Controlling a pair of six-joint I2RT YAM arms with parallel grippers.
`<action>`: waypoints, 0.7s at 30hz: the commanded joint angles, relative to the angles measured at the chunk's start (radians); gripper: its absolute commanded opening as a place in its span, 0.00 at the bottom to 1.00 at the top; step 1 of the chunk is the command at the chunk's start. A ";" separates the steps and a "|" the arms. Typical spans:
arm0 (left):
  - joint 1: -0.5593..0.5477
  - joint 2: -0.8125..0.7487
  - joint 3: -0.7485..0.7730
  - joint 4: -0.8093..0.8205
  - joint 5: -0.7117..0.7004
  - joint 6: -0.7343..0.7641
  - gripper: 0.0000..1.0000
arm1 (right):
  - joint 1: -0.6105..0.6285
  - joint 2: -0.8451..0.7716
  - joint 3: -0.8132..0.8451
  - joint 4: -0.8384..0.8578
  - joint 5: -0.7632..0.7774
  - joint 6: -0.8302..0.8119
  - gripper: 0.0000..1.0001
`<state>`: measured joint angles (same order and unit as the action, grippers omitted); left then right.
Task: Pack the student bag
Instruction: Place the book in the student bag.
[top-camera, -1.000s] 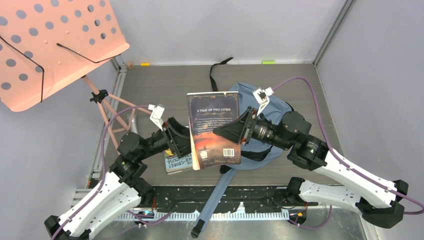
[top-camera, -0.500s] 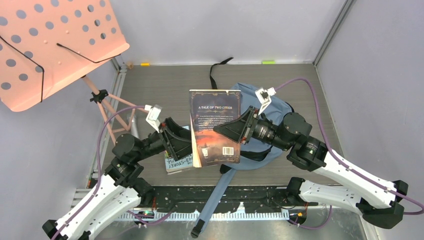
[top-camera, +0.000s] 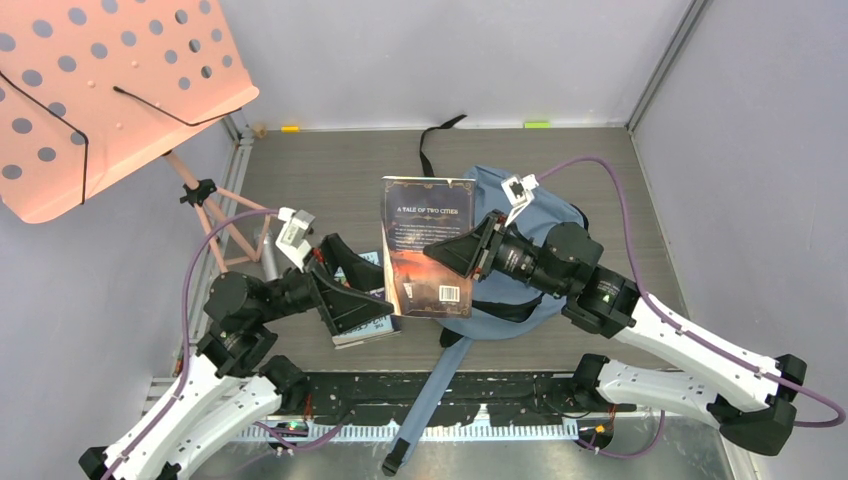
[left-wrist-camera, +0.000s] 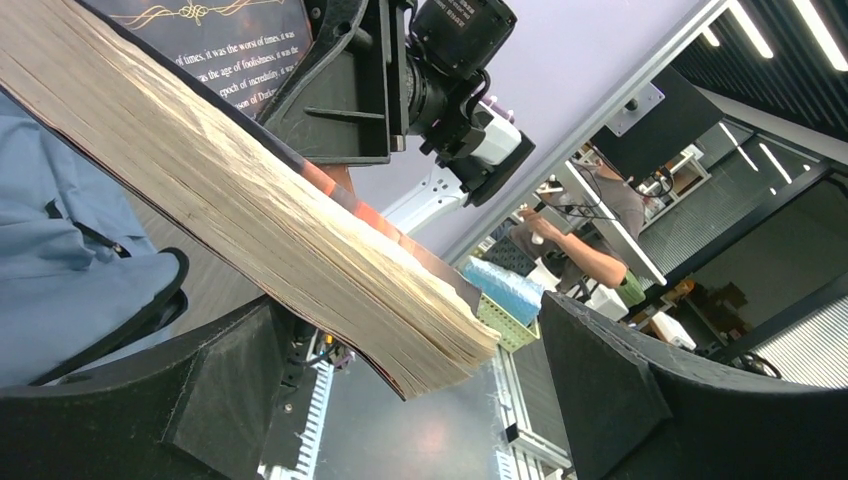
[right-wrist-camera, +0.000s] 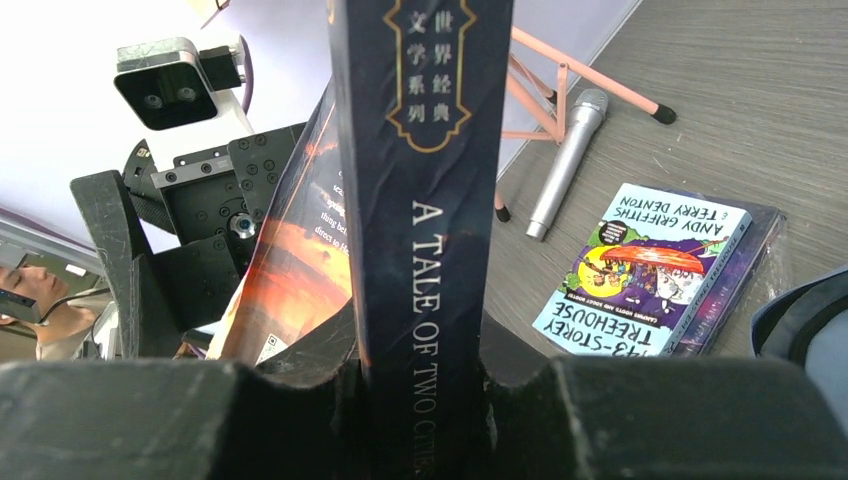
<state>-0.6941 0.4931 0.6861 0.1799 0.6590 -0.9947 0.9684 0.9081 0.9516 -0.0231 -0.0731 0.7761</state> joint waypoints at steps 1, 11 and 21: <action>-0.019 0.000 0.052 0.192 0.055 -0.025 0.94 | -0.008 0.018 -0.031 0.050 0.021 -0.067 0.01; -0.020 0.052 0.017 0.141 -0.098 -0.019 0.95 | -0.007 0.031 -0.037 0.108 -0.123 -0.084 0.01; -0.019 0.151 -0.007 0.225 -0.119 -0.037 0.91 | 0.000 0.069 -0.037 0.197 -0.217 -0.061 0.01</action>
<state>-0.7025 0.6415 0.6670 0.1905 0.5491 -1.0210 0.9508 0.9634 0.9123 0.0990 -0.2054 0.7322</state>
